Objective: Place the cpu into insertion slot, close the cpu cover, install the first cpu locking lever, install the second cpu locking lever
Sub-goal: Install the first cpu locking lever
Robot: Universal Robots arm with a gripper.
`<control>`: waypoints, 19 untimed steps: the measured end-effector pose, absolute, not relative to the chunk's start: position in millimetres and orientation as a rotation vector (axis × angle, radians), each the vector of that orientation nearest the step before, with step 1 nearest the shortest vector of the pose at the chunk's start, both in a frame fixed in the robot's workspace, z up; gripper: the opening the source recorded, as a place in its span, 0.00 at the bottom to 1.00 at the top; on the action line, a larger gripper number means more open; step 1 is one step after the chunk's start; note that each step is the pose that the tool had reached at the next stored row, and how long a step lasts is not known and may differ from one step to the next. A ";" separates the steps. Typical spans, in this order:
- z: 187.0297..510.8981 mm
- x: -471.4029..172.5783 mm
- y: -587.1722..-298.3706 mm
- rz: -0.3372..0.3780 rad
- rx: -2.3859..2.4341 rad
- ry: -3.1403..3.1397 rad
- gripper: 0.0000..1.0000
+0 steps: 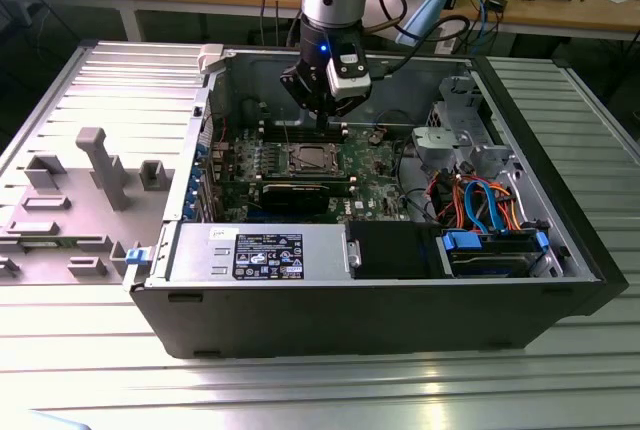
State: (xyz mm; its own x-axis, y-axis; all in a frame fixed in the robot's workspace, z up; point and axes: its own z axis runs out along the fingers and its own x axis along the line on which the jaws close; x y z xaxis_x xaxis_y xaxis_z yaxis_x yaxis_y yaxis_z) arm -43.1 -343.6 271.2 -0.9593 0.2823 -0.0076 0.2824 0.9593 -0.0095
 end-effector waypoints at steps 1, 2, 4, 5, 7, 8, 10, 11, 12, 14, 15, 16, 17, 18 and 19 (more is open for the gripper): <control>271.2 -43.1 -343.6 -0.017 0.447 3.103 0.11; 271.2 -43.1 -343.6 -0.017 0.447 3.103 0.11; 271.2 -43.1 -343.6 -0.017 0.447 3.103 0.11; 271.2 -43.1 -343.6 -0.017 0.447 3.103 0.11; 271.2 -43.1 -343.6 -0.017 0.446 3.103 0.11; 271.2 -43.1 -343.6 -0.017 0.446 3.103 0.11; 271.2 -43.1 -343.6 -0.017 0.446 3.103 0.11; 271.2 -43.2 -343.6 -0.017 0.445 3.104 0.11; 271.1 -43.4 -343.7 -0.016 0.439 3.104 0.11; 271.1 -43.5 -343.7 -0.016 0.411 3.108 0.11; 271.2 -43.5 -343.7 -0.016 0.393 3.111 0.11; 271.1 -43.5 -343.8 -0.016 0.365 3.114 0.11; 270.9 -44.0 -343.8 -0.016 0.351 3.115 0.11; 270.8 -44.1 -343.9 -0.016 0.335 3.117 0.11; 271.5 -44.1 -343.9 -0.016 0.322 3.118 0.11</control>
State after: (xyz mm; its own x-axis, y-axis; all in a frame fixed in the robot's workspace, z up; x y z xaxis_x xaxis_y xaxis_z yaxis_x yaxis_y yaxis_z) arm -44.1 -343.9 271.5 -0.9789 0.2040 -0.0082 0.2041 0.9789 -0.0094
